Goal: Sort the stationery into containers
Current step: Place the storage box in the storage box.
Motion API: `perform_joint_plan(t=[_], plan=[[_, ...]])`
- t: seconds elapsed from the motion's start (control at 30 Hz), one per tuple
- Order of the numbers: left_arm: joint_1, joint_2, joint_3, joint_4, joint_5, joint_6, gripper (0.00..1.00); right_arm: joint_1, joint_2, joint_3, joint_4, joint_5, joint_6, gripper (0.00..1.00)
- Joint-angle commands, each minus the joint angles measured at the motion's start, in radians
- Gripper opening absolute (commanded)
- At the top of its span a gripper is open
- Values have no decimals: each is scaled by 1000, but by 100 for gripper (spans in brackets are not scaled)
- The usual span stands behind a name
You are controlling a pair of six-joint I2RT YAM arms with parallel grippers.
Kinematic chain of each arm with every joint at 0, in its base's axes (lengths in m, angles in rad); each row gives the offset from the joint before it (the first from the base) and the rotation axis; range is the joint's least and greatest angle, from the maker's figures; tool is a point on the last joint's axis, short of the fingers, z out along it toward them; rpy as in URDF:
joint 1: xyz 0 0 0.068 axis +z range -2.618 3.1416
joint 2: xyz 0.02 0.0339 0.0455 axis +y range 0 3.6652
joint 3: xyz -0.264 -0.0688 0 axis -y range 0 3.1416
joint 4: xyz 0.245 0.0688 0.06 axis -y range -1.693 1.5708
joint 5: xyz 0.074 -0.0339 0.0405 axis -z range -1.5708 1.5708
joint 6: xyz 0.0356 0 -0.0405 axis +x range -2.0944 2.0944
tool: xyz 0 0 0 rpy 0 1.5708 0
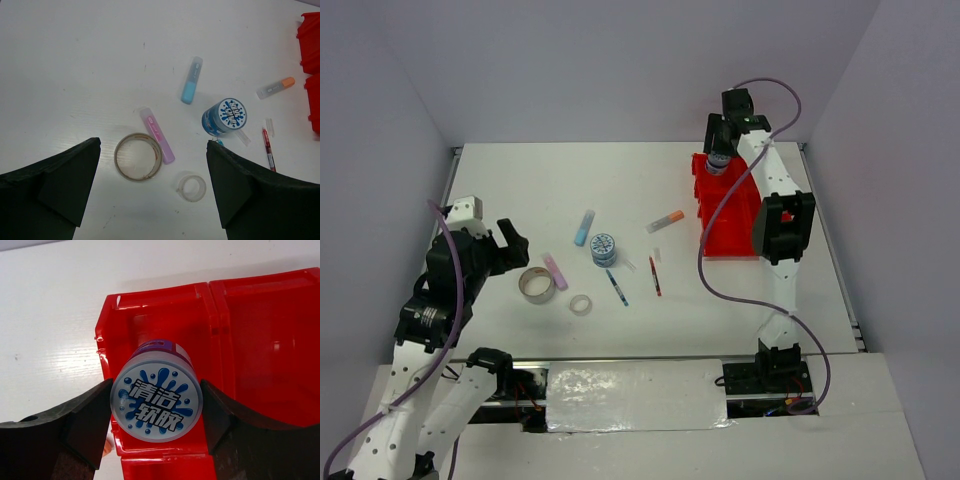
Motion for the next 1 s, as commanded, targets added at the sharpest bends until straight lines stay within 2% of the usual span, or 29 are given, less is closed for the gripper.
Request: perform_joint_plan(t=[0.0, 0.07, 0.17, 0.33, 0.53, 0.73, 0.77, 0.9, 0.97], plan=[[5, 4, 4, 52, 30, 31, 99, 4, 5, 15, 88, -24, -25, 9], [6, 7, 4, 54, 41, 33, 99, 4, 12, 13, 106, -36, -36, 13], [6, 8, 3, 55, 48, 34, 99, 4, 20, 1, 138, -33, -45, 14], [6, 10, 3, 57, 60, 36, 99, 4, 46, -2, 171, -31, -49, 26], [6, 15, 0, 58, 73, 36, 99, 1, 86, 22, 204, -10, -57, 27], [5, 10, 0, 57, 74, 37, 99, -1, 91, 4, 247, -13, -56, 41], [6, 11, 0, 57, 76, 36, 99, -1, 94, 1, 250, -13, -54, 47], [5, 11, -2, 57, 82, 39, 99, -1, 95, 1, 273, -22, -57, 56], [5, 13, 0, 58, 85, 39, 99, -2, 94, 1, 283, -28, -65, 64]])
